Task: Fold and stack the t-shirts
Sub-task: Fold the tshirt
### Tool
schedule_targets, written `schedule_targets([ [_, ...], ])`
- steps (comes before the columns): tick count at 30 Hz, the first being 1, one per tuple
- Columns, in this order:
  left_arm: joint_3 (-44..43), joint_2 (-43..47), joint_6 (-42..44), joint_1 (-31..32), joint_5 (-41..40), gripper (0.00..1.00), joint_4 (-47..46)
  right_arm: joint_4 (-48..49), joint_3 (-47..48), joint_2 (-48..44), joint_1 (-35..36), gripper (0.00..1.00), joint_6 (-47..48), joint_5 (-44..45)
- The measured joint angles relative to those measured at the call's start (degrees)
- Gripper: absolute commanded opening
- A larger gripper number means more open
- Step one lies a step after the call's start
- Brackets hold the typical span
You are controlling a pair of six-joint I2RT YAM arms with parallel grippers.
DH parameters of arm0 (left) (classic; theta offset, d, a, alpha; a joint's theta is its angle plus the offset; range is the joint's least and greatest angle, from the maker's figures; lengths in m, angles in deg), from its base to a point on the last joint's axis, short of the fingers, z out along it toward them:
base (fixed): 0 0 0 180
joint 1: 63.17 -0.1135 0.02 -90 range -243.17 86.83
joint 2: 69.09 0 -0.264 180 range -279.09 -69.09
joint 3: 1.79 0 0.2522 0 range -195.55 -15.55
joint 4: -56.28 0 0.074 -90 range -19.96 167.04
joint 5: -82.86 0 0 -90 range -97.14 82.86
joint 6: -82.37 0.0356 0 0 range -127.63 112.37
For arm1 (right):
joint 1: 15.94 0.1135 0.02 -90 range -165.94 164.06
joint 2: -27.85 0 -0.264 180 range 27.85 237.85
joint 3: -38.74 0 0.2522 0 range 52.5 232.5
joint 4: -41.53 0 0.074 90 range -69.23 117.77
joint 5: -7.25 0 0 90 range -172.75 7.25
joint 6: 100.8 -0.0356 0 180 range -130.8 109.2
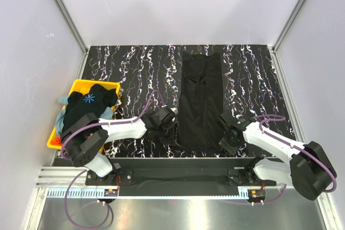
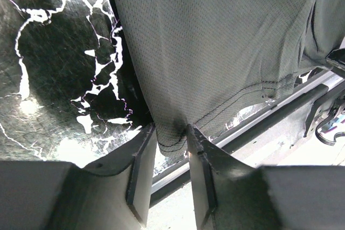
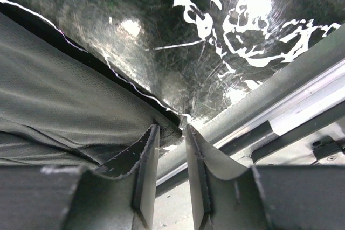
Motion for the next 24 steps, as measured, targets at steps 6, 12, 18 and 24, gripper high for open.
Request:
schedule_targets([
  [6,0.0,-0.1,-0.6,0.9,-0.1,0.18,0.0,0.2,0.0,-0.2,0.0,0.19,0.2,1.8],
  [12,0.0,-0.3,-1.3,1.0,-0.2,0.0,0.0,2.3,0.0,-3.3,0.0,0.0,0.5,3.0],
  [18,-0.3,-1.0,-2.3,1.1,-0.2,0.0,0.1,3.5,0.0,-4.8,0.0,0.0,1.5,3.7],
  [24,-2.6,-1.7,-2.6,0.8,-0.2,0.0,2.0,4.0,0.6,-5.0,0.0,0.0,4.9,4.6],
])
